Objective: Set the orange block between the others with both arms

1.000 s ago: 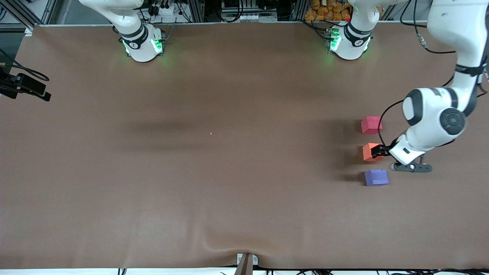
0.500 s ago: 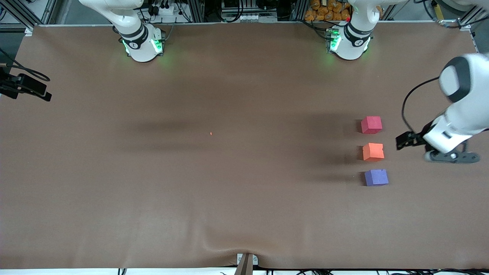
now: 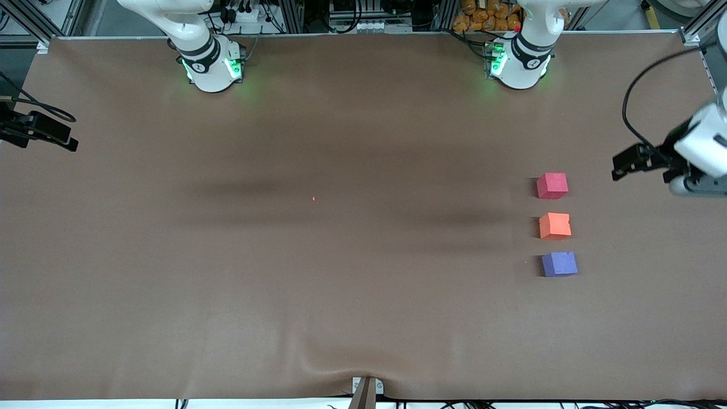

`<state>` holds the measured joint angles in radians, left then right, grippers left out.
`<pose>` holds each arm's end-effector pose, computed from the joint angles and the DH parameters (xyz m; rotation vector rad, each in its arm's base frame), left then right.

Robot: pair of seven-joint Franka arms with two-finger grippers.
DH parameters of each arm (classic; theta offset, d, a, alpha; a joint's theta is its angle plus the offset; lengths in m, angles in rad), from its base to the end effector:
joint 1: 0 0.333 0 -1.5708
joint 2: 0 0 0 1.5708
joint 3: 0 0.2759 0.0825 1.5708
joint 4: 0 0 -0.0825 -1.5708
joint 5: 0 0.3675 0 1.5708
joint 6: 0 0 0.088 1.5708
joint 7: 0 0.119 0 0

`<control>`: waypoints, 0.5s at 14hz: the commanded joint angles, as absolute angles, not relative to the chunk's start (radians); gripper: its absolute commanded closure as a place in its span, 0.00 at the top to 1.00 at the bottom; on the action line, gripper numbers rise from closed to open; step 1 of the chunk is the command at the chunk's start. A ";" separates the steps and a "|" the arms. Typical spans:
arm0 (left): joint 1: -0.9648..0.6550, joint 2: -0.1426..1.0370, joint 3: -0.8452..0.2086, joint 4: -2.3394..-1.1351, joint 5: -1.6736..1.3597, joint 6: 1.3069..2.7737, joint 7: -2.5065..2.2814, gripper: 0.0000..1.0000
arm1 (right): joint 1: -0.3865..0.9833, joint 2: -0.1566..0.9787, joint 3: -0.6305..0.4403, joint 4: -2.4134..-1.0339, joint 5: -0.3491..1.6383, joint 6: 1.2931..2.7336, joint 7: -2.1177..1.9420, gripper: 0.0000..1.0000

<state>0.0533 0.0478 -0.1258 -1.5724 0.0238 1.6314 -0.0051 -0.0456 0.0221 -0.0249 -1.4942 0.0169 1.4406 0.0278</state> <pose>0.5548 -0.0362 0.5511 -3.1224 0.1070 -0.0192 0.5286 -0.0350 0.5841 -3.1178 0.1510 0.1176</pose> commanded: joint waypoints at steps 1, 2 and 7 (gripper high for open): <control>0.063 -0.012 -0.153 -1.581 0.011 1.579 -0.021 1.00 | -0.066 0.012 -0.009 -1.506 0.017 1.442 0.026 1.00; 0.058 -0.027 -0.153 -1.592 0.011 1.575 -0.020 1.00 | -0.064 0.012 -0.009 -1.506 0.017 1.442 0.026 1.00; 0.031 -0.115 -0.134 -1.683 0.011 1.565 -0.021 1.00 | -0.061 0.014 -0.009 -1.508 0.017 1.442 0.026 1.00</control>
<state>0.0393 -0.0565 -0.1508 -1.6232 0.0237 1.5661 -0.0126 -0.0456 0.0221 -0.0237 -1.4981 0.0169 1.4407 0.0278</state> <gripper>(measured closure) 0.000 0.000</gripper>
